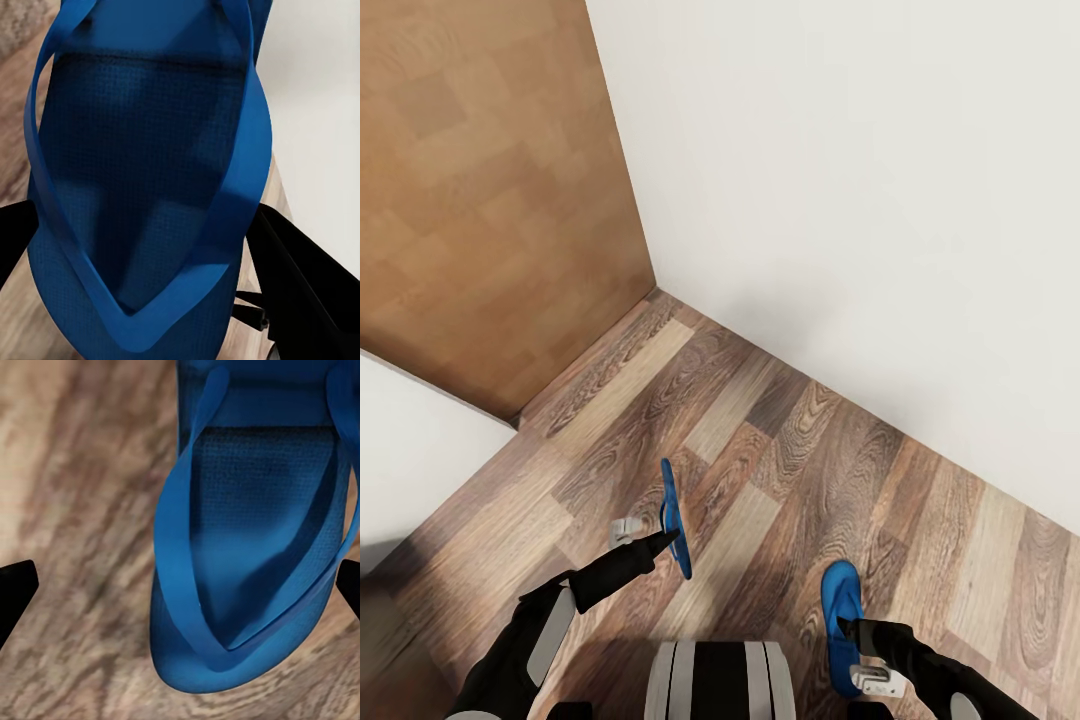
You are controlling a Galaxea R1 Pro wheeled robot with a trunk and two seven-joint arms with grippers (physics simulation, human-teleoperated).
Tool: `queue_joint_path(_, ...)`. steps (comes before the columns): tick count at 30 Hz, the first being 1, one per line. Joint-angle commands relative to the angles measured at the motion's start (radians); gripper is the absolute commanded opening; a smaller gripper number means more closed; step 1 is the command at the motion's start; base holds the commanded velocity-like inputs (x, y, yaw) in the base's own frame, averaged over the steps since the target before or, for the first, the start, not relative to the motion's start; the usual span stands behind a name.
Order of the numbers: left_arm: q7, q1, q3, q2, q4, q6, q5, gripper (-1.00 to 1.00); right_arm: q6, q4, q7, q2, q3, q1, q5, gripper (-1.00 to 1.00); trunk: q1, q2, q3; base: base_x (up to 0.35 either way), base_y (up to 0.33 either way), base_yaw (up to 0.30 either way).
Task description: In the bedroom, move the book from the bed onto either nightstand, and place the two sandals side by side next to the bed.
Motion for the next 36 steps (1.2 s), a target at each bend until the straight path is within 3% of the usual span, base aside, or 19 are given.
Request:
queue_joint_path(1, -0.004, 0.0, 0.003, -0.001, 0.0, 0.009, 0.004, -1.0, -0.002, -0.001, -0.004, -0.001, 0.002, 0.0, 0.011, 1.0, 0.0, 0.0, -0.001, 0.0, 0.0, 0.0)
queue_joint_path(27, -0.005, 0.0, 0.003, -0.001, 0.0, 0.009, 0.004, -1.0, -0.002, -0.001, -0.004, -0.001, 0.002, 0.0, 0.011, 1.0, 0.0, 0.0, -0.001, 0.0, 0.0, 0.0)
queue_joint_path(36, -0.005, 0.0, 0.004, -0.001, 0.0, 0.009, 0.006, -1.0, -0.002, -0.001, -0.004, -0.001, 0.002, 0.0, 0.011, 1.0, 0.0, 0.0, -0.001, 0.0, 0.129, 0.0)
